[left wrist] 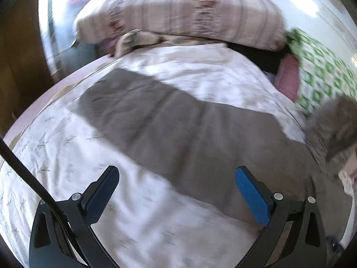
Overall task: Fold large clothes
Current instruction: 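Move the left gripper to the other sleeve cuff and close on it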
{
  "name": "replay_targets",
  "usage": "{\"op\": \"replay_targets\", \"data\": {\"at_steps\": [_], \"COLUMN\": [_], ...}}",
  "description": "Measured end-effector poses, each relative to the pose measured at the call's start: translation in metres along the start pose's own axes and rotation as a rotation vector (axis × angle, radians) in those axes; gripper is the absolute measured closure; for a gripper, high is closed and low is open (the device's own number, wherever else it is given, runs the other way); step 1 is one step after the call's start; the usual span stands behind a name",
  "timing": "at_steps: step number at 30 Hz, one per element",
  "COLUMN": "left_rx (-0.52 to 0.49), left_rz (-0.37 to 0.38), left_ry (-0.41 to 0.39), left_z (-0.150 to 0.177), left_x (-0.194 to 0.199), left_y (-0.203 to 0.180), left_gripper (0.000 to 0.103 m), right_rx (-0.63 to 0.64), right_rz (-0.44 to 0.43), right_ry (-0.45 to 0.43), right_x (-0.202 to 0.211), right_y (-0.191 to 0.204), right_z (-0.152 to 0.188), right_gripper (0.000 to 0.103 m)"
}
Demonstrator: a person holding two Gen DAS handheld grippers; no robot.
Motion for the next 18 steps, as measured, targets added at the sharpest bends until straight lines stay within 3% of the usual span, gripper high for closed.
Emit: {"op": "replay_targets", "data": {"at_steps": [6, 8, 11, 18], "left_rx": [0.251, 0.359, 0.455, 0.5], "left_rz": [0.052, 0.099, 0.146, 0.198], "left_ry": [0.009, 0.016, 0.03, -0.009], "left_z": [-0.022, -0.025, -0.027, -0.04], "left_x": [-0.027, -0.036, -0.05, -0.067], "left_y": [0.081, 0.104, 0.122, 0.13], "left_gripper": [0.005, 0.019, 0.031, 0.035], "right_rx": [0.026, 0.036, 0.046, 0.052], "right_rz": [0.019, 0.024, 0.026, 0.023], "right_ry": [0.003, 0.004, 0.005, 0.007], "right_x": [-0.004, -0.006, -0.008, -0.011], "right_y": [0.003, 0.004, 0.006, 0.007], "right_z": [0.002, 0.002, 0.003, 0.004], "right_gripper": [0.041, 0.039, 0.036, 0.033]}}
Point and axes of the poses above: each gripper's, at about its wrist camera, not at the fingertips, and x roughly against the way its jaws point, y to its left, z to its underside, the point moved 8 cm from there along -x, roughly the way its jaws point, and after that the axes turned 4 degrees about -y, right-handed, at the moved point
